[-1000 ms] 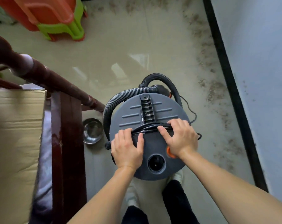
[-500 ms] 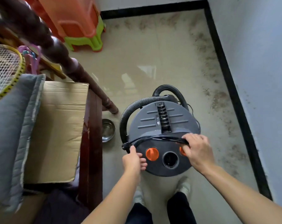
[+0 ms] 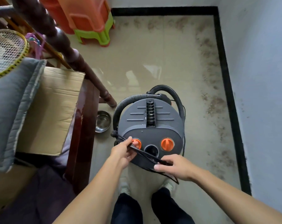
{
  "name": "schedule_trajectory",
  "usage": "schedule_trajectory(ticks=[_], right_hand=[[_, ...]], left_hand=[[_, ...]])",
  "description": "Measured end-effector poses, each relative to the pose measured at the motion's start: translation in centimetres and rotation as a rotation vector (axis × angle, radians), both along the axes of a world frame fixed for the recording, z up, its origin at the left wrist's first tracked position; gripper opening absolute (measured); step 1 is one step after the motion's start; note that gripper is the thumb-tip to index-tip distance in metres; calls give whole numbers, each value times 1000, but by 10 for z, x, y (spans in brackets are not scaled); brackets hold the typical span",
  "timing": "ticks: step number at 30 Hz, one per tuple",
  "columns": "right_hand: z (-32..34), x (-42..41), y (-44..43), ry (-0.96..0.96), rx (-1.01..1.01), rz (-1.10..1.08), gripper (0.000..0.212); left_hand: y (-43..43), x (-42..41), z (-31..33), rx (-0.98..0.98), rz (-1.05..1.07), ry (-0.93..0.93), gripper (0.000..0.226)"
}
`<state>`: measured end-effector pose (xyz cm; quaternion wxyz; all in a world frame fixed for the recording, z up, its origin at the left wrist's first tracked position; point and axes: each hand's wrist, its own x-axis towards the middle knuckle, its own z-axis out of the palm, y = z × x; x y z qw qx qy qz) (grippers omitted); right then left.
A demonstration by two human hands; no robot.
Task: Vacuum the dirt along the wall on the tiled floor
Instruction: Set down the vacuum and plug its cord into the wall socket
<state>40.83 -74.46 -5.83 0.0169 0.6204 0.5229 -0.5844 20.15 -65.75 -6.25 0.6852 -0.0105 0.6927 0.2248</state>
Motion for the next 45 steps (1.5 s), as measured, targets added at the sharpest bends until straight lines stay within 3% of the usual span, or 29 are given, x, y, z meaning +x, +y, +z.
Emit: schedule_trajectory(ticks=[3, 8, 12, 14, 18, 20, 26, 32, 39, 45], right_hand=[[20, -1, 9, 176, -89, -139, 62], [62, -2, 17, 400, -169, -325, 45], [85, 0, 4, 465, -103, -488, 45], [94, 3, -3, 484, -62, -623, 46], [111, 2, -14, 610, -72, -837, 32], [117, 1, -18, 648, -56, -1052, 24], [159, 31, -31, 454, 237, -1438, 30], [224, 94, -52, 301, 556, -1678, 28], [295, 171, -85, -138, 774, -1553, 20], [296, 229, -104, -208, 828, -1450, 41]], left_hand=[[0, 5, 31, 156, -74, -71, 20], [0, 8, 77, 327, -290, -171, 17], [-5, 12, 113, 427, -407, -126, 25], [-9, 16, 126, 449, -421, -66, 15], [-21, 26, 149, 495, -454, -67, 12], [-29, 30, 157, 475, -455, -55, 12], [-70, 15, 171, 314, -363, 128, 11], [-97, -5, 180, 391, -458, 243, 15], [-124, 23, 212, 462, -1012, 145, 15], [-119, 98, 222, 485, -1021, 60, 25]])
